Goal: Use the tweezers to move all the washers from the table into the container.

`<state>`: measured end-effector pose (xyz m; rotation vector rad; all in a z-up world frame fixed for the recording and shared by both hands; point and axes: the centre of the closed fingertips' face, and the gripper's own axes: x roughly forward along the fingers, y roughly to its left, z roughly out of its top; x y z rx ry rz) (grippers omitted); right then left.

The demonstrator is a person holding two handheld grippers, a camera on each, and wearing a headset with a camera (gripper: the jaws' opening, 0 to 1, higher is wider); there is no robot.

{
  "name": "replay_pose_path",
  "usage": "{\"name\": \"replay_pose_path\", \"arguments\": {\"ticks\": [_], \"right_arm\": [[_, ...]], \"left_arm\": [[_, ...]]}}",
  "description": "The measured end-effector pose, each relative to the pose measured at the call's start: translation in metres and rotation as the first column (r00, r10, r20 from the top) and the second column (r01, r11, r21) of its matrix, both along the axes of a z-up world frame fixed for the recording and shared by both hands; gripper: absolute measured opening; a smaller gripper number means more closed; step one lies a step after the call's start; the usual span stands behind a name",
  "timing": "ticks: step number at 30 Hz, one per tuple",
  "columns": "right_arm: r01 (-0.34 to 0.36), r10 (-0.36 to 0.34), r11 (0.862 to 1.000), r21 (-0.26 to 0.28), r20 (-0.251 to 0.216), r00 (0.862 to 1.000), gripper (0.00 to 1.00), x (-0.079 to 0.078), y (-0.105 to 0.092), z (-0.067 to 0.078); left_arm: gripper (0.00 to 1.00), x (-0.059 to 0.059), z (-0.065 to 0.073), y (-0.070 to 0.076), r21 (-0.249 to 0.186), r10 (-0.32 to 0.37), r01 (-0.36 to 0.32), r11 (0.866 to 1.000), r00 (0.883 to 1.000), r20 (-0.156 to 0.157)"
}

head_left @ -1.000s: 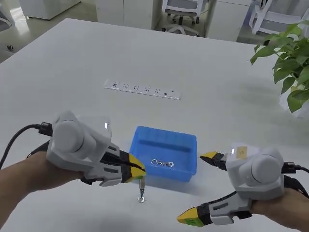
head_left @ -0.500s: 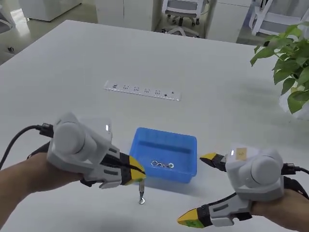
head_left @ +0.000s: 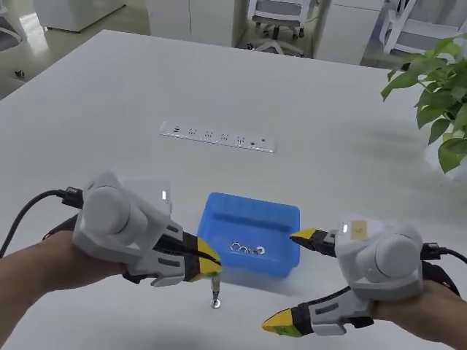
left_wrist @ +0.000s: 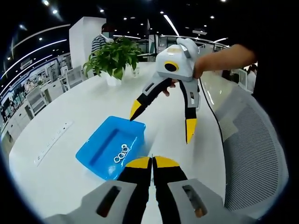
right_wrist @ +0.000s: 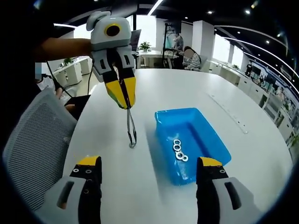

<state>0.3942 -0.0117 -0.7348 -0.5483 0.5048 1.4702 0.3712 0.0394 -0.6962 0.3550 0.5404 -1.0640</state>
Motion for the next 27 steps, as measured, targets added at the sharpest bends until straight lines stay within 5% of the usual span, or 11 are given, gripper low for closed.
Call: {"name": "replay_pose_path", "arguments": {"ticks": [13,27], "right_arm": [[-0.155,0.155,0.988,-0.005,0.030,0.987,0.54,-0.014,0.024,-0.004],[-0.282,0.284,0.959,-0.029,0.051,0.958,0.31,-0.023,0.045,-0.012]], "left_arm": [[0.05,-0.002,0.000,0.000,0.003,-0.008,0.008,1.000,1.000,-0.002],[0.05,-0.003,0.000,-0.003,0.002,-0.017,0.017,1.000,1.000,0.003]]}}
